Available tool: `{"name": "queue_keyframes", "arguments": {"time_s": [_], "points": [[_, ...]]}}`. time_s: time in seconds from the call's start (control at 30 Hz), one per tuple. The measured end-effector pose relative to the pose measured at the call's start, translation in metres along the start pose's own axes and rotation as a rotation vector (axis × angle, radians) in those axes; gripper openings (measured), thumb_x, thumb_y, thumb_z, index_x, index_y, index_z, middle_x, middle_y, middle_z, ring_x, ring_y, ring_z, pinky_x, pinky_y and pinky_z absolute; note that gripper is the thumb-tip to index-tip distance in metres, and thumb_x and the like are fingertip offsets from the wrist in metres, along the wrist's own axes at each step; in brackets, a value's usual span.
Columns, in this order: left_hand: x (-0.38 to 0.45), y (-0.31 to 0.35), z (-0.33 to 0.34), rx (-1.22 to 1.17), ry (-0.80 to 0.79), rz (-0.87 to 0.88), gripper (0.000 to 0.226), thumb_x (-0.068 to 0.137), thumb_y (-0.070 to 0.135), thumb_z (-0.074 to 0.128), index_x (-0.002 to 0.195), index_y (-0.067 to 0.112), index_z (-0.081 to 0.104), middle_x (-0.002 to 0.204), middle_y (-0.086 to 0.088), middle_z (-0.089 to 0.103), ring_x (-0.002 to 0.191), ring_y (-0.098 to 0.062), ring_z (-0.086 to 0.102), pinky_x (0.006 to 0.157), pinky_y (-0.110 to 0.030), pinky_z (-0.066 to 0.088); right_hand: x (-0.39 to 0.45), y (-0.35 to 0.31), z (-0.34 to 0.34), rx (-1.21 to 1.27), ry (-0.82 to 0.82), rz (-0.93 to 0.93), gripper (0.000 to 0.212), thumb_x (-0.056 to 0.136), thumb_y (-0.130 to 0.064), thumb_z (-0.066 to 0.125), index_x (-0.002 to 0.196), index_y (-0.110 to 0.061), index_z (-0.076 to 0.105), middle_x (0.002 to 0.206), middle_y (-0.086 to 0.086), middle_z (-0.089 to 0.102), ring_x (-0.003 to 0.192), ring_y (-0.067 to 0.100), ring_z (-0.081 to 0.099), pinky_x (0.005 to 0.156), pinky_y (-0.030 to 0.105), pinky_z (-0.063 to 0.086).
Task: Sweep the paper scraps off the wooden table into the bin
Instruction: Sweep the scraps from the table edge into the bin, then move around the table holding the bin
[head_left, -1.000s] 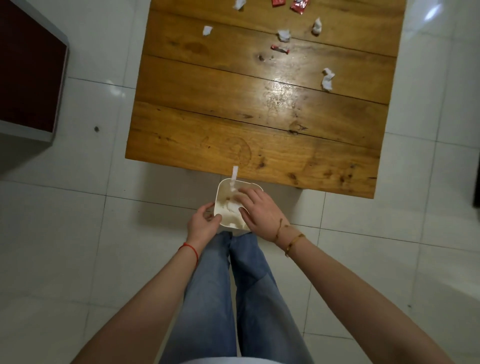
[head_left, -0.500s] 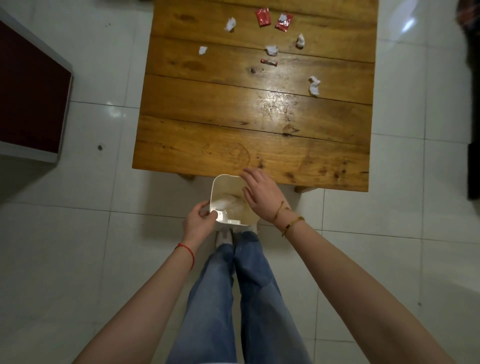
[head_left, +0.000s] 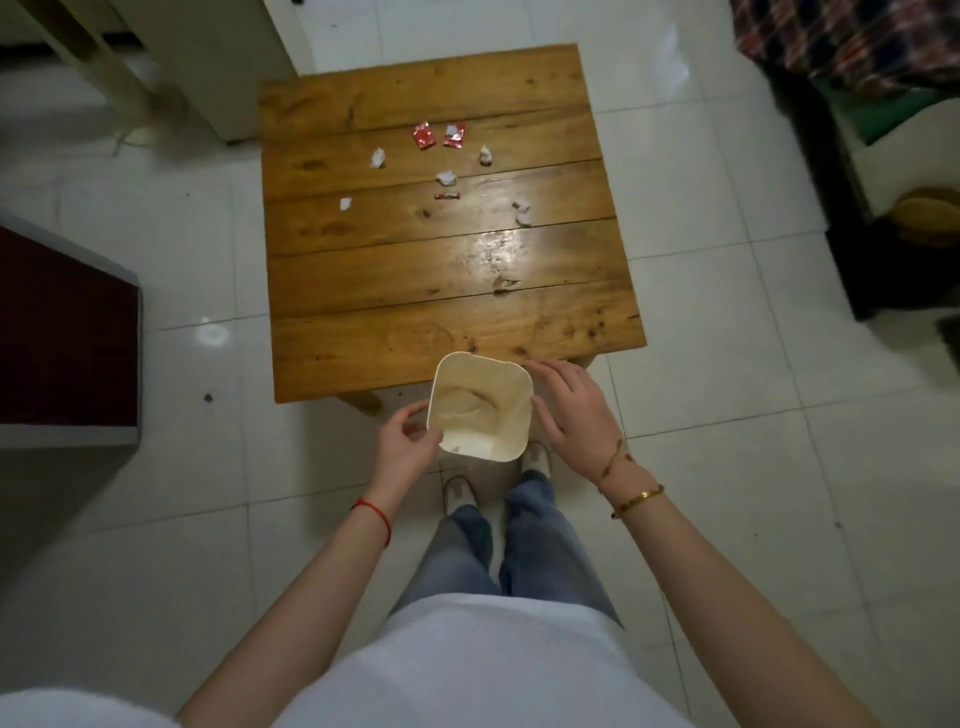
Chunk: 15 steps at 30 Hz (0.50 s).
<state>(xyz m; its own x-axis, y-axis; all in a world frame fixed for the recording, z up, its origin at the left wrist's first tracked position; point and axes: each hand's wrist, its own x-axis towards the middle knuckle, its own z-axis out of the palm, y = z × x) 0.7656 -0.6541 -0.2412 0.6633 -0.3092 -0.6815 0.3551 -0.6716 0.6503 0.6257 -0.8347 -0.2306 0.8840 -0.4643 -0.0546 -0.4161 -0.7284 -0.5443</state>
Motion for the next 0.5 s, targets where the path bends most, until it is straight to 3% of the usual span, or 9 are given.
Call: {"name": "queue_keyframes", "arguments": {"time_s": [0.13,0.3,0.5], "points": [[-0.02,0.03,0.025,0.095,-0.073,0.037,0.045,0.083,0.015,0.065,0.127,0.017,0.057,0.117,-0.008,0.061,0.107,-0.027,0.061,0.09,-0.044,0.055,-0.033,0.019,-0.038,0.016,0.094,0.111,0.038,0.094,-0.023,0.053,0.129,-0.008,0.053,0.126,0.009,0.058,0.119,0.023,0.05,0.105,0.037,0.042],[-0.039,0.071,0.079,0.163,-0.162,0.099,0.041,0.085,0.018,0.065,0.125,0.02,0.058,0.1,0.003,0.065,0.083,-0.012,0.065,0.08,-0.038,0.059,-0.072,0.058,-0.081,0.048,0.218,0.267,0.034,0.093,-0.02,0.055,0.124,-0.009,0.056,0.117,0.008,0.062,0.111,0.021,0.054,0.1,0.033,0.046],[-0.064,0.124,0.174,0.179,-0.217,0.158,0.043,0.087,0.02,0.064,0.129,0.021,0.055,0.099,0.007,0.062,0.086,-0.014,0.065,0.072,-0.03,0.058,-0.113,0.131,-0.148,0.093,0.315,0.382,0.031,0.094,-0.019,0.054,0.124,-0.01,0.057,0.117,0.008,0.062,0.111,0.021,0.053,0.098,0.029,0.043]]}}
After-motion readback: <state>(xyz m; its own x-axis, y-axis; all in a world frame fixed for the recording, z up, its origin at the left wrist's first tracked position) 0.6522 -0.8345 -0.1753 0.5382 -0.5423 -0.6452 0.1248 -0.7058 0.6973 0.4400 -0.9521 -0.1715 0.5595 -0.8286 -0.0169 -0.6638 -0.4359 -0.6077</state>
